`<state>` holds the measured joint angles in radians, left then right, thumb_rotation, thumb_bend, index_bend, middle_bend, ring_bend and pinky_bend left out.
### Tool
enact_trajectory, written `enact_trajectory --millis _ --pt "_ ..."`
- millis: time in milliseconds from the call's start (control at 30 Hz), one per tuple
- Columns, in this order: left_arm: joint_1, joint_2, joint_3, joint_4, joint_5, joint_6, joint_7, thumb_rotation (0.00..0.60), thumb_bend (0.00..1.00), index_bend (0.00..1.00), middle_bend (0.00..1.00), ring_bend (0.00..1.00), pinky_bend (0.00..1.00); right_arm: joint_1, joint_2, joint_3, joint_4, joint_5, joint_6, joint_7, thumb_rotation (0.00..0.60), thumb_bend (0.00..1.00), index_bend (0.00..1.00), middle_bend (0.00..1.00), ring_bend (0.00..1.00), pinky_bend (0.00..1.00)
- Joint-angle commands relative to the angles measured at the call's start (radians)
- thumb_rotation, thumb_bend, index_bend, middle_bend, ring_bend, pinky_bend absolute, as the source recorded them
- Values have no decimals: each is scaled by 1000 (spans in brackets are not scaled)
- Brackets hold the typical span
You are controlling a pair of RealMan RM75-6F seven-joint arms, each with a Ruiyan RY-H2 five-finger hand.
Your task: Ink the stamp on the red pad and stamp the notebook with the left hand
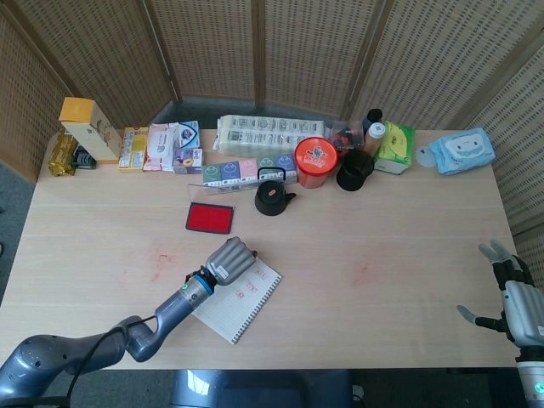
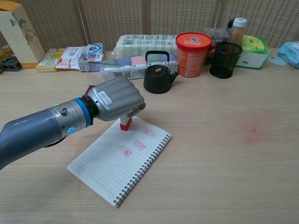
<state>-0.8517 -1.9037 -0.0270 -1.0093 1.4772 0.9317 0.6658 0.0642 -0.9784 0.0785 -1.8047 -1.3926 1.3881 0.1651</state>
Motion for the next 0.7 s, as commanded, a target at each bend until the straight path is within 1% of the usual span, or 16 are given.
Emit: enact_trajectory --millis 33,467,600,700 --pt "1 -1 0 2 1 0 -2 600 385 632 1000 1000 1000 1 0 0 -1 0 -1 0 600 95 0 0 0 0" --pt "7 20 -12 -22 10 25 -1 600 385 632 1000 1000 1000 0 1 -2 -3 -4 1 -1 600 95 0 0 0 0" --pt "5 58 -34 -70 23 66 14 600 385 632 1000 1000 1000 0 1 -2 -2 -6 3 0 600 95 0 0 0 0" --pt "4 120 -60 -151 35 108 30 600 386 632 1000 1000 1000 0 1 -3 -3 -8 4 -2 600 95 0 0 0 0"
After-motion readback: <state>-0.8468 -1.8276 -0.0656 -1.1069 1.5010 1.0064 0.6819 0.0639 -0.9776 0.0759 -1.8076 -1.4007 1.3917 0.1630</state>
